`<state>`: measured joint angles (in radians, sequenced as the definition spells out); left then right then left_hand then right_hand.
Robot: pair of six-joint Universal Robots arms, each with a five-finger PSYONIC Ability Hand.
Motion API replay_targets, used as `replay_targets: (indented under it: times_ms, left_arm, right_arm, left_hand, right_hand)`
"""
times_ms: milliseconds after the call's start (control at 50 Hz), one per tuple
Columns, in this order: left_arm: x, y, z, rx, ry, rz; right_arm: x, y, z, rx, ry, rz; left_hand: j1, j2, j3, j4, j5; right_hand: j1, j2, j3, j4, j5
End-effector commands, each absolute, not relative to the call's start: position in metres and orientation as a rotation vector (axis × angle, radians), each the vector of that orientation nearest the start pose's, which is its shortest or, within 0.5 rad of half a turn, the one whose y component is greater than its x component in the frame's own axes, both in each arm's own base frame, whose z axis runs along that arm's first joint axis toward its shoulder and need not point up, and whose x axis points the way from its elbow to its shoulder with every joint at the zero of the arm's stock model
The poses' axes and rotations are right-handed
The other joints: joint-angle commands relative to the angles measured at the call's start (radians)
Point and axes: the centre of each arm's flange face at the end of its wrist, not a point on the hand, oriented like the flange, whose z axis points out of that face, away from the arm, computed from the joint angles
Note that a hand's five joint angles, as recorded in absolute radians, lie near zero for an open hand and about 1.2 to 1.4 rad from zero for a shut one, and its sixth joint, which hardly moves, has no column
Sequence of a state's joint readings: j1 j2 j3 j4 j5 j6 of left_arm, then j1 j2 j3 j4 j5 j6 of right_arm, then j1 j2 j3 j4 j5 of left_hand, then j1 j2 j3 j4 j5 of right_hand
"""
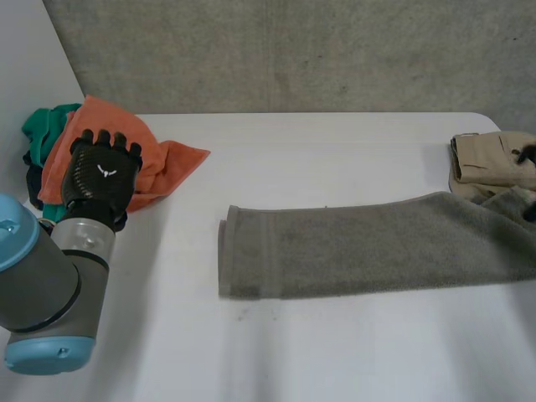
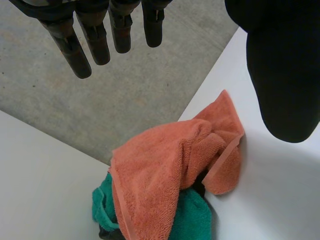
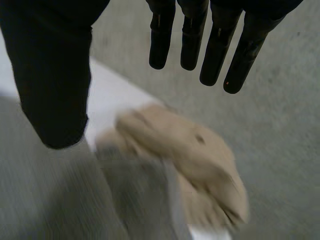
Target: Fold the laundry.
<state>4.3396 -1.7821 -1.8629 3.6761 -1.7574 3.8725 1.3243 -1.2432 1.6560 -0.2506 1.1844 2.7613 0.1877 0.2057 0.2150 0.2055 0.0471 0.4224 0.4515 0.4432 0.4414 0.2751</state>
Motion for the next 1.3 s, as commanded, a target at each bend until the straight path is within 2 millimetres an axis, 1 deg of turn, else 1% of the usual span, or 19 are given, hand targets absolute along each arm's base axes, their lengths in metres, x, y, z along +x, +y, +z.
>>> replay_targets:
  times_ms: [20,80,200,420,620,680,700,720,740,840,900,920,960,980,1120,1140,1200,1260,1300]
  left_arm:
    - [-0.233,-0.263,0.197,0.895,1.772,-1.936]
    - [-0.233,-0.263,0.195,0.900,1.779,-1.929]
    - [-0.233,-0.263,0.192,0.907,1.786,-1.921]
    - [-0.235,-0.261,0.190,0.921,1.789,-1.918]
    - [-0.237,-0.260,0.190,0.928,1.789,-1.924]
    - [-0.238,-0.259,0.190,0.931,1.789,-1.926]
    - [-0.238,-0.259,0.190,0.932,1.787,-1.925]
    - [-0.239,-0.258,0.190,0.934,1.787,-1.926]
    - [-0.239,-0.258,0.190,0.934,1.787,-1.926]
    - [-0.242,-0.255,0.192,0.940,1.780,-1.940]
    - [-0.242,-0.254,0.195,0.935,1.773,-1.948]
    - [-0.242,-0.254,0.196,0.930,1.771,-1.949]
    - [-0.241,-0.254,0.198,0.923,1.767,-1.953]
    - [-0.241,-0.254,0.199,0.918,1.763,-1.956]
    - [-0.234,-0.253,0.203,0.895,1.760,-1.954]
    - [-0.232,-0.254,0.206,0.881,1.754,-1.958]
    - [-0.228,-0.254,0.208,0.869,1.749,-1.959]
    - [-0.227,-0.253,0.212,0.862,1.742,-1.967]
    - [-0.224,-0.254,0.215,0.848,1.735,-1.974]
  right_arm:
    - [0.032,-0.377,0.157,-0.974,2.549,-2.056]
    - [0.022,-0.376,0.143,-1.034,2.566,-2.024]
    - [0.019,-0.380,0.134,-1.107,2.477,-2.050]
    - [0.005,-0.396,0.116,-1.192,2.458,-2.165]
    - [-0.001,-0.402,0.098,-1.265,2.485,-2.135]
    - [-0.002,-0.403,0.093,-1.287,2.495,-2.120]
    - [-0.002,-0.403,0.093,-1.293,2.495,-2.118]
    - [-0.003,-0.404,0.094,-1.293,2.495,-2.123]
    - [-0.003,-0.404,0.094,-1.287,2.496,-2.126]
    - [-0.006,-0.403,0.099,-1.248,2.534,-2.132]
    - [-0.003,-0.403,0.118,-1.265,2.523,-2.180]
    - [0.005,-0.400,0.134,-1.288,2.500,-2.211]
    - [0.020,-0.396,0.146,-1.322,2.458,-2.216]
    - [0.046,-0.392,0.157,-1.372,2.387,-2.212]
    - [0.136,-0.367,0.185,-1.540,2.142,-2.242]
    - [0.164,-0.355,0.196,-1.587,2.042,-2.272]
    - [0.221,-0.325,0.219,-1.664,1.799,-2.322]
    - [0.260,-0.300,0.225,-1.710,1.638,-2.312]
    - [0.293,-0.272,0.230,-1.737,1.483,-2.280]
  left_hand:
    - [-0.012,-0.030,-0.040,-0.030,-0.046]
    - [-0.012,-0.030,-0.040,-0.030,-0.046]
    - [-0.012,-0.030,-0.040,-0.030,-0.046]
    - [-0.009,-0.027,-0.037,-0.027,-0.043]
    - [-0.009,-0.027,-0.037,-0.027,-0.043]
    - [-0.009,-0.027,-0.037,-0.027,-0.043]
    - [-0.009,-0.027,-0.037,-0.027,-0.043]
    - [-0.009,-0.027,-0.037,-0.027,-0.043]
    - [-0.006,-0.024,-0.034,-0.024,-0.040]
    - [-0.006,-0.024,-0.034,-0.024,-0.040]
    - [-0.009,-0.027,-0.037,-0.027,-0.043]
    - [-0.009,-0.027,-0.037,-0.027,-0.043]
    - [-0.006,-0.024,-0.034,-0.024,-0.040]
    - [-0.009,-0.027,-0.037,-0.027,-0.043]
    - [-0.009,-0.027,-0.037,-0.027,-0.043]
    - [-0.009,-0.027,-0.037,-0.027,-0.043]
    - [-0.009,-0.027,-0.037,-0.027,-0.043]
    - [-0.009,-0.027,-0.037,-0.027,-0.043]
    - [-0.009,-0.027,-0.037,-0.027,-0.043]
  right_hand:
    - [0.112,0.083,0.091,0.093,0.085]
    - [0.097,0.068,0.076,0.078,0.070]
    - [0.085,0.056,0.065,0.066,0.058]
    - [0.094,0.065,0.073,0.075,0.067]
    - [0.106,0.077,0.085,0.087,0.079]
    - [0.278,0.249,0.257,0.259,0.251]
    - [0.448,0.419,0.427,0.429,0.420]
    - [0.909,0.879,0.888,0.890,0.881]
    - [0.973,0.944,0.952,0.954,0.946]
    - [0.974,0.945,0.953,0.955,0.947]
    - [0.974,0.945,0.953,0.955,0.947]
    - [0.974,0.945,0.953,0.955,0.947]
    - [0.974,0.945,0.953,0.955,0.947]
    - [0.974,0.945,0.953,0.955,0.947]
    - [0.974,0.945,0.953,0.955,0.947]
    - [0.974,0.945,0.953,0.955,0.947]
    - [0.974,0.945,0.953,0.955,0.947]
    - [0.974,0.945,0.953,0.955,0.947]
    - [0.974,0.945,0.953,0.955,0.947]
